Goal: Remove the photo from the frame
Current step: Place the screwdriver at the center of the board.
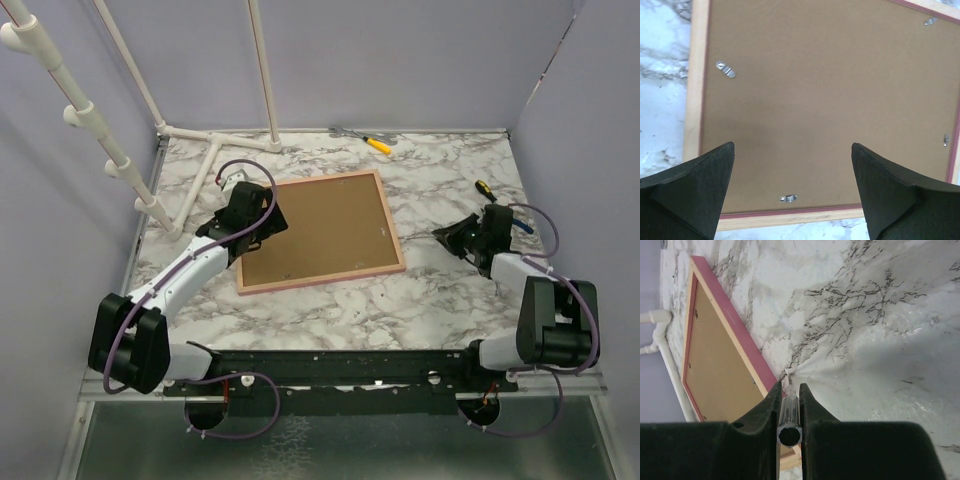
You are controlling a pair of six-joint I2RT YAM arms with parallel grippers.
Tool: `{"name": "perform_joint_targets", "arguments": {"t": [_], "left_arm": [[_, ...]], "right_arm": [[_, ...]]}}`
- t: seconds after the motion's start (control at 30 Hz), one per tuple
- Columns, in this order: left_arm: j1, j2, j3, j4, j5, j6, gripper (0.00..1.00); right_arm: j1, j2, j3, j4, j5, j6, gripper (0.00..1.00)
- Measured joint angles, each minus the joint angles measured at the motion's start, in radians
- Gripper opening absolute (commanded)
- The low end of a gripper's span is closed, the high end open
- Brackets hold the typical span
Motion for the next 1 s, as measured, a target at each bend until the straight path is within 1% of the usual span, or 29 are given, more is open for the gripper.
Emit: {"name": "perform_joint_targets", "arguments": {"t": [0.1, 0.13, 0.17, 0.23, 0.27, 0.43, 0.5, 0.53, 0.67, 0.8, 1.0], "left_arm": [[0.007, -0.033, -0.042, -0.012, -0.025, -0.004, 0.99], [0.008, -0.041, -0.053, -0.017, -0.030, -0.003, 0.99], [0.011, -0.047, -0.062, -0.023, -0.035, -0.004, 0.99], [0.014, -0.061, -0.078, -0.030, -0.042, -0.004, 0.99], [0.015, -0.069, -0.085, -0.032, -0.043, -0.005, 0.99], [0.021, -0.096, -0.109, -0.041, -0.043, -0.013, 0.99], [0.024, -0.101, -0.110, -0.050, -0.043, -0.017, 0.99], [0.025, -0.103, -0.110, -0.054, -0.043, -0.019, 0.99], [0.034, -0.117, -0.110, -0.066, -0.046, -0.023, 0.99], [0.043, -0.131, -0.110, -0.078, -0.049, -0.023, 0.99], [0.050, -0.145, -0.110, -0.103, -0.058, -0.023, 0.99]], "right_arm": [[-0.027, 0.037, -0.010, 0.032, -0.044, 0.007, 0.03], [-0.039, 0.050, -0.011, 0.046, -0.063, 0.010, 0.07], [-0.051, 0.063, -0.012, 0.059, -0.084, 0.013, 0.15], [-0.079, 0.095, -0.017, 0.089, -0.132, 0.023, 0.27], [-0.093, 0.113, -0.019, 0.104, -0.154, 0.029, 0.30], [-0.134, 0.208, -0.036, 0.132, -0.217, 0.050, 0.55], [-0.138, 0.213, -0.033, 0.152, -0.241, 0.060, 0.69], [-0.138, 0.213, -0.032, 0.159, -0.249, 0.065, 0.73], [-0.137, 0.191, -0.025, 0.162, -0.249, 0.066, 0.81], [-0.137, 0.126, -0.026, 0.090, -0.199, 0.047, 0.92], [-0.137, 0.014, -0.031, -0.036, -0.123, -0.002, 0.93]]}}
